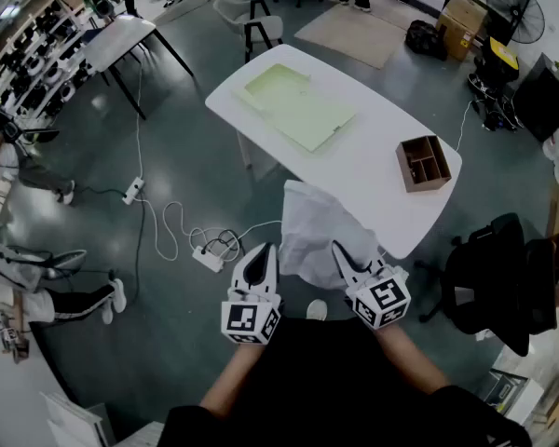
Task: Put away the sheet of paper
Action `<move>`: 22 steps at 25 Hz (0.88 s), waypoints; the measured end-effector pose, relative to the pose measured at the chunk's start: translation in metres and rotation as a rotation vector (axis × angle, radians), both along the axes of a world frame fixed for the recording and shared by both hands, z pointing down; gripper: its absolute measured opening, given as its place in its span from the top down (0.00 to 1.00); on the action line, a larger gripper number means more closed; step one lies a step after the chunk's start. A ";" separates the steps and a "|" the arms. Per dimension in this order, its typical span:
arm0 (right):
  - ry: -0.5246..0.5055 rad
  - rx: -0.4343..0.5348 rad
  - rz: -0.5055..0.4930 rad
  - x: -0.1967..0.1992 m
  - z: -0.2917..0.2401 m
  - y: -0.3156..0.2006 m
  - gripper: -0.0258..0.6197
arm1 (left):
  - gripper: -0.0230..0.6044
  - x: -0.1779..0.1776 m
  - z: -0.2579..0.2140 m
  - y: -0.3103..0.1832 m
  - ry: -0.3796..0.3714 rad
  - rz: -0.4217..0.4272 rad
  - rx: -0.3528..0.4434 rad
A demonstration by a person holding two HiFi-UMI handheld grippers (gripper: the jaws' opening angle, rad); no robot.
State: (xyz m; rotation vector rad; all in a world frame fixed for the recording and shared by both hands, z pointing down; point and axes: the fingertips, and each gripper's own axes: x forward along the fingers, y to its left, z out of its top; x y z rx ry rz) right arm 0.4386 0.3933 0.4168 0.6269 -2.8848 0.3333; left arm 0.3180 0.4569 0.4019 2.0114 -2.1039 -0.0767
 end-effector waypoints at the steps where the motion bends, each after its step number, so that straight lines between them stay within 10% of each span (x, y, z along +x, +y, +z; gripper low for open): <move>1: 0.001 -0.001 -0.002 0.001 0.000 0.000 0.96 | 0.96 0.000 0.000 0.000 0.000 -0.005 -0.003; 22: -0.027 -0.045 -0.067 -0.010 0.013 -0.017 0.96 | 0.96 -0.015 0.009 0.005 -0.025 -0.087 -0.040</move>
